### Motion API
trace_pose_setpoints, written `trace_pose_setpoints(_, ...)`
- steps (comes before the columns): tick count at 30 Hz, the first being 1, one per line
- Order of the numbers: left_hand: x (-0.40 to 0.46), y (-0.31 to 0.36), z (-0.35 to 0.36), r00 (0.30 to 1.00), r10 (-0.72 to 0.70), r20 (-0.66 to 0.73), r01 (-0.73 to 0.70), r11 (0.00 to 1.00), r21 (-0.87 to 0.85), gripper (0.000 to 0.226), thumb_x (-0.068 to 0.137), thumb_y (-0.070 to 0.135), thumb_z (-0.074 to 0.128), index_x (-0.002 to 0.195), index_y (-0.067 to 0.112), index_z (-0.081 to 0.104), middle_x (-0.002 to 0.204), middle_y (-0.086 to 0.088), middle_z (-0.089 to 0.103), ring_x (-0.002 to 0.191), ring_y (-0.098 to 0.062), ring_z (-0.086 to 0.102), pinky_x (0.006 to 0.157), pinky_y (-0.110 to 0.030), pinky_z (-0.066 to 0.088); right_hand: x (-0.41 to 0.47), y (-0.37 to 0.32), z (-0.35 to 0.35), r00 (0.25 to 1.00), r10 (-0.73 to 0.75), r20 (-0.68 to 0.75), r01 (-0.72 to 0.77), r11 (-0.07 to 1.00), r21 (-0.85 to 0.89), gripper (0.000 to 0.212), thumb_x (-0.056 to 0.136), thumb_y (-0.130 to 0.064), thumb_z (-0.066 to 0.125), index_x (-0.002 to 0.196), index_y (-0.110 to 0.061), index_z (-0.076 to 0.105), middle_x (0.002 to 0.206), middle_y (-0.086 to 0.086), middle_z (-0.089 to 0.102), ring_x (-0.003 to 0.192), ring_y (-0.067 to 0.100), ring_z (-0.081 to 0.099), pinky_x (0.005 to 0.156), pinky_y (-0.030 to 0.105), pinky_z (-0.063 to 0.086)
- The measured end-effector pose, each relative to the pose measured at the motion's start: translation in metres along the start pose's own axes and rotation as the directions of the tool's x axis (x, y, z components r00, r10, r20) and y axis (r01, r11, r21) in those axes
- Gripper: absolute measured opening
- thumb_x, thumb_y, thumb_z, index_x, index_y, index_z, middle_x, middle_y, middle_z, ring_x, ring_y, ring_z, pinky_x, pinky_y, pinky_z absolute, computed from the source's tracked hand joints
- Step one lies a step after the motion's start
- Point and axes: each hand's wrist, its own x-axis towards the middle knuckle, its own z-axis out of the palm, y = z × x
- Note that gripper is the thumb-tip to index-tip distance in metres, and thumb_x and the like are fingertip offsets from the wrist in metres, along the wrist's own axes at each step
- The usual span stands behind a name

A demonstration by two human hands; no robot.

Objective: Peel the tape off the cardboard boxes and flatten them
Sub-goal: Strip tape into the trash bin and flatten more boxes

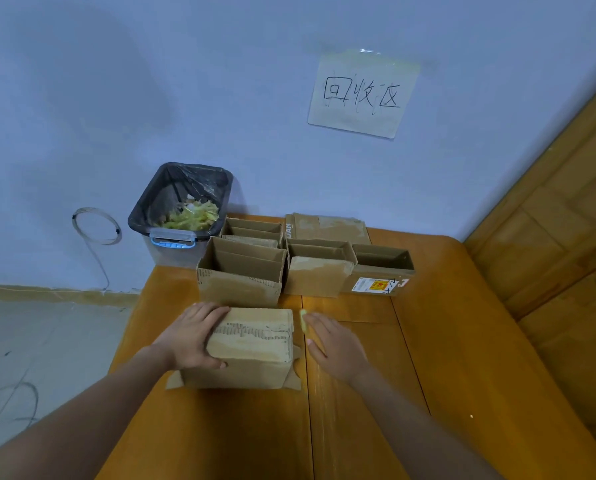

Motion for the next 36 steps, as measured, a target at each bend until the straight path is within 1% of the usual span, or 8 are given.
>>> trace_pose_setpoints(6, 0.013, -0.025, -0.014, 0.999, -0.023, 0.048, 0.020, 0.998, 0.058, 0.117, 0.061, 0.077, 0.062, 0.153, 0.021, 0.016, 0.154, -0.002, 0.023, 0.143, -0.021, 0.017, 0.119, -0.036, 0.008, 0.055, -0.022, -0.020, 0.983, -0.148, -0.107, 0.147, 0.989, -0.021, 0.031, 0.094, -0.023, 0.055, 0.121, -0.010, 0.063, 0.115, 0.005, 0.066, 0.098, 0.017, 0.064, 0.066, 0.024, 0.053)
trace_pose_setpoints(10, 0.019, -0.036, -0.021, 0.994, -0.086, 0.061, 0.076, 0.986, 0.151, 0.118, 0.060, 0.079, 0.058, 0.154, 0.026, 0.008, 0.158, -0.003, 0.013, 0.146, -0.027, 0.005, 0.118, -0.053, -0.008, 0.099, -0.037, -0.029, 0.960, -0.243, -0.138, 0.235, 0.969, -0.070, 0.024, 0.090, -0.018, 0.064, 0.111, -0.009, 0.067, 0.105, 0.006, 0.069, 0.089, 0.018, 0.066, 0.059, 0.027, 0.055)
trace_pose_setpoints(12, 0.023, -0.036, -0.025, 0.993, -0.097, 0.071, 0.084, 0.982, 0.169, 0.117, 0.064, 0.082, 0.054, 0.154, 0.028, 0.003, 0.160, -0.005, 0.005, 0.148, -0.028, -0.003, 0.116, -0.056, -0.015, 0.123, -0.046, -0.032, 0.948, -0.278, -0.156, 0.267, 0.959, -0.091, 0.024, 0.090, -0.015, 0.063, 0.113, -0.008, 0.067, 0.106, 0.006, 0.069, 0.091, 0.019, 0.067, 0.061, 0.030, 0.057)
trace_pose_setpoints(15, 0.036, -0.027, -0.027, 0.999, 0.000, 0.051, -0.008, 0.987, 0.162, 0.108, 0.075, 0.083, 0.044, 0.156, 0.024, 0.003, 0.162, -0.003, 0.001, 0.149, -0.024, -0.006, 0.114, -0.042, -0.020, 0.159, -0.061, -0.034, 0.936, -0.307, -0.171, 0.292, 0.950, -0.109, 0.026, 0.090, -0.007, 0.061, 0.115, -0.006, 0.066, 0.112, 0.010, 0.068, 0.099, 0.024, 0.065, 0.070, 0.037, 0.058)
trace_pose_setpoints(17, 0.045, -0.021, -0.025, 0.996, 0.033, 0.083, -0.044, 0.990, 0.133, 0.103, 0.080, 0.081, 0.041, 0.156, 0.022, 0.005, 0.163, -0.001, 0.002, 0.148, -0.021, -0.003, 0.113, -0.037, -0.016, 0.181, -0.071, -0.034, 0.928, -0.316, -0.196, 0.299, 0.948, -0.112, 0.029, 0.084, 0.001, 0.064, 0.112, -0.005, 0.068, 0.110, 0.011, 0.068, 0.098, 0.027, 0.065, 0.070, 0.040, 0.058)
trace_pose_setpoints(20, 0.050, -0.022, -0.014, 0.982, 0.046, 0.185, -0.076, 0.985, 0.156, 0.102, 0.081, 0.080, 0.040, 0.156, 0.020, 0.004, 0.162, -0.002, 0.004, 0.148, -0.022, 0.000, 0.118, -0.043, -0.008, 0.207, -0.082, -0.029, 0.927, -0.317, -0.201, 0.302, 0.948, -0.105, 0.032, 0.082, 0.005, 0.063, 0.112, -0.005, 0.067, 0.112, 0.012, 0.067, 0.098, 0.029, 0.064, 0.071, 0.042, 0.056)
trace_pose_setpoints(29, 0.068, -0.044, -0.002, 0.968, 0.116, 0.223, -0.145, 0.982, 0.118, 0.111, 0.076, 0.084, 0.042, 0.155, 0.018, 0.000, 0.162, -0.005, 0.004, 0.148, -0.022, 0.003, 0.119, -0.045, -0.003, 0.271, -0.084, -0.003, 0.951, -0.244, -0.189, 0.237, 0.970, -0.057, 0.027, 0.081, 0.006, 0.065, 0.105, -0.003, 0.069, 0.096, 0.016, 0.061, 0.081, 0.031, 0.059, 0.052, 0.041, 0.052)
trace_pose_setpoints(36, 0.084, -0.057, 0.001, 0.969, 0.176, 0.173, -0.187, 0.981, 0.049, 0.112, 0.069, 0.087, 0.046, 0.153, 0.022, 0.010, 0.151, -0.001, 0.022, 0.139, -0.022, 0.017, 0.114, -0.046, 0.011, 0.331, -0.084, 0.029, 0.980, -0.116, -0.160, 0.113, 0.993, -0.027, 0.034, 0.089, -0.002, 0.056, 0.121, -0.011, 0.060, 0.110, 0.008, 0.061, 0.099, 0.026, 0.053, 0.077, 0.033, 0.040)
